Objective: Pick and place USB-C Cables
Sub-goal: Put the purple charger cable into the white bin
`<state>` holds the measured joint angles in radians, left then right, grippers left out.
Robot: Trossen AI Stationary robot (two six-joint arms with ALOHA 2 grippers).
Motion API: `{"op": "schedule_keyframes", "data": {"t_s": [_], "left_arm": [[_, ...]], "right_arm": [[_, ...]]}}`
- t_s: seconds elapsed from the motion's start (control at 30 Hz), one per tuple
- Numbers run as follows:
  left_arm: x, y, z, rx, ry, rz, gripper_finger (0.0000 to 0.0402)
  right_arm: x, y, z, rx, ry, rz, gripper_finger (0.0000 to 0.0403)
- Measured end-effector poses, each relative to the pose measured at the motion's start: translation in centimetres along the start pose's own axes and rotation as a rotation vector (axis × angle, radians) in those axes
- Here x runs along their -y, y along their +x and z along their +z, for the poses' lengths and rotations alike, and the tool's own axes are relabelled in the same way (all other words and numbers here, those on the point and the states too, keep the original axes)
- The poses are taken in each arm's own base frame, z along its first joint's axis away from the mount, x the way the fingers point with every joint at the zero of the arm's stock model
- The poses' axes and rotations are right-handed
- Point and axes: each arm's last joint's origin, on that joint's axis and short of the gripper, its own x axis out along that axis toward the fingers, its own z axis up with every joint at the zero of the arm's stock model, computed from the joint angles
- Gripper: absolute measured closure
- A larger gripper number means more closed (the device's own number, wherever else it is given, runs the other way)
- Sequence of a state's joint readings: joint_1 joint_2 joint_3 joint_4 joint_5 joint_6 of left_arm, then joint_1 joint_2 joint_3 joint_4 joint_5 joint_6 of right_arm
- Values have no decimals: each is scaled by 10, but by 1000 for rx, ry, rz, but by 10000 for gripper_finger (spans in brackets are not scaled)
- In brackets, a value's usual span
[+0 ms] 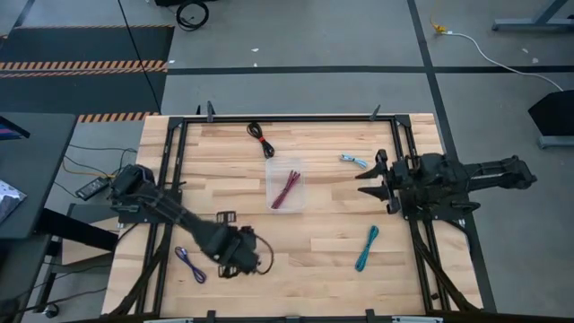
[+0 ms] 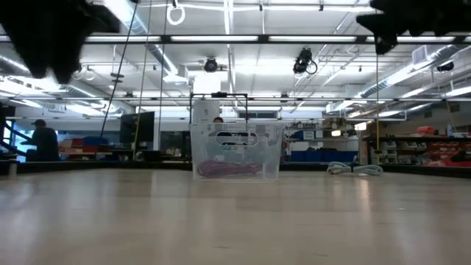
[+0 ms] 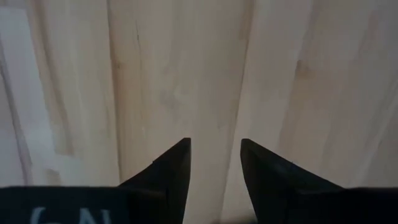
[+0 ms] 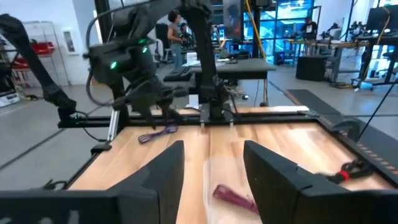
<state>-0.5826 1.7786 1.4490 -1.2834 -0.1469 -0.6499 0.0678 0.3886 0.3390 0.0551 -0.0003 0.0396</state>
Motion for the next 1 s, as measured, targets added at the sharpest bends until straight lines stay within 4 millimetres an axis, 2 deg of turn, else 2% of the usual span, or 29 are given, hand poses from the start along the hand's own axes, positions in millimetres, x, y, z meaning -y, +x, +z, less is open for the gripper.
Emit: {"op": "schedule_keyframes", "data": {"t_s": [0.13,0.23,0.37,0.47,0.63,0.8,1.0], "left_arm": [[18,-5,-28,-74,90,57,253],[33,-9,-47,-84,201,73,253],[51,-12,-67,-68,361,68,253],[59,-10,-76,-67,373,74,253],[68,12,-88,-113,265,3,253],[78,32,-100,-139,265,-79,253],[86,50,-120,-166,305,-123,253]], "right_arm": [[-1,13,26,-62,-46,1,226],[-2,26,37,-145,-74,25,226],[-3,46,41,-288,-85,44,226],[-3,60,40,-350,-86,48,226],[-2,77,30,-425,-92,41,226],[-3,86,27,-489,-77,46,226],[-3,89,34,-476,-74,47,227]]}}
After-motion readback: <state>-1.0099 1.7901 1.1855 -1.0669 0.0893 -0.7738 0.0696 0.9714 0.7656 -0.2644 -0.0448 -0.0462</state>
